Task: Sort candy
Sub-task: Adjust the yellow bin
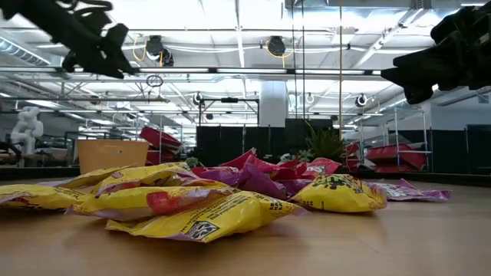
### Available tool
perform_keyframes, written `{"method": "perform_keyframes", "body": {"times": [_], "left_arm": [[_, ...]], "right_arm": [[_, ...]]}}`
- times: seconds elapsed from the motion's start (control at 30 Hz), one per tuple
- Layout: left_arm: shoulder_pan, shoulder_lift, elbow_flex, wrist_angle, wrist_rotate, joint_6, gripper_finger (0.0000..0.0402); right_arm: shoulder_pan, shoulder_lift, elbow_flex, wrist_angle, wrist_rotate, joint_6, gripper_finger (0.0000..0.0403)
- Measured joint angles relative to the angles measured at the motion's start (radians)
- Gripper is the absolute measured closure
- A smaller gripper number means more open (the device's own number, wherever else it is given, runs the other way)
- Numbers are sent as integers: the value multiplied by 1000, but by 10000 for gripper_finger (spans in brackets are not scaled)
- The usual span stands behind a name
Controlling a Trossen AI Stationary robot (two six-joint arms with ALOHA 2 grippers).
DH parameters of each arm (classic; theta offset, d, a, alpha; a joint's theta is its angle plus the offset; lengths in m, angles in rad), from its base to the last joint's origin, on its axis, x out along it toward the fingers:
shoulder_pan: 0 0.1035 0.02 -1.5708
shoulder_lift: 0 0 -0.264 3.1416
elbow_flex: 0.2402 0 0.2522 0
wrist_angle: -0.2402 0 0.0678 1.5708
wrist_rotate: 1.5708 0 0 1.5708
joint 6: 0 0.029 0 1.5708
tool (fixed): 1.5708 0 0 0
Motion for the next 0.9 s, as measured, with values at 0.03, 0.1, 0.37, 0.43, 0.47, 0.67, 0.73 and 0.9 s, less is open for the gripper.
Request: {"method": "perform_keyframes", "body": {"times": [0.03, 0.1, 0.37, 0.43, 0.47, 0.67, 0.73, 0.9], "left_arm": [[33, 47, 40, -32, 52, 16, 214], [101, 146, 118, -81, 184, 59, 214], [294, 547, 379, -327, 387, 270, 215], [322, 627, 429, -383, 379, 318, 215], [336, 664, 448, -411, 371, 338, 215], [399, 825, 513, -453, 309, 451, 215], [417, 869, 529, -453, 270, 477, 215], [485, 962, 564, -450, 204, 532, 215]], "right_arm": [[0, 0, 0, 0, 0, 0, 220], [0, 0, 0, 0, 0, 0, 220], [0, 0, 0, 0, 0, 0, 220], [0, 0, 0, 0, 0, 0, 220], [0, 0, 0, 0, 0, 0, 220], [0, 0, 0, 0, 0, 0, 220], [0, 0, 0, 0, 0, 0, 220], [0, 0, 0, 0, 0, 0, 220]]}}
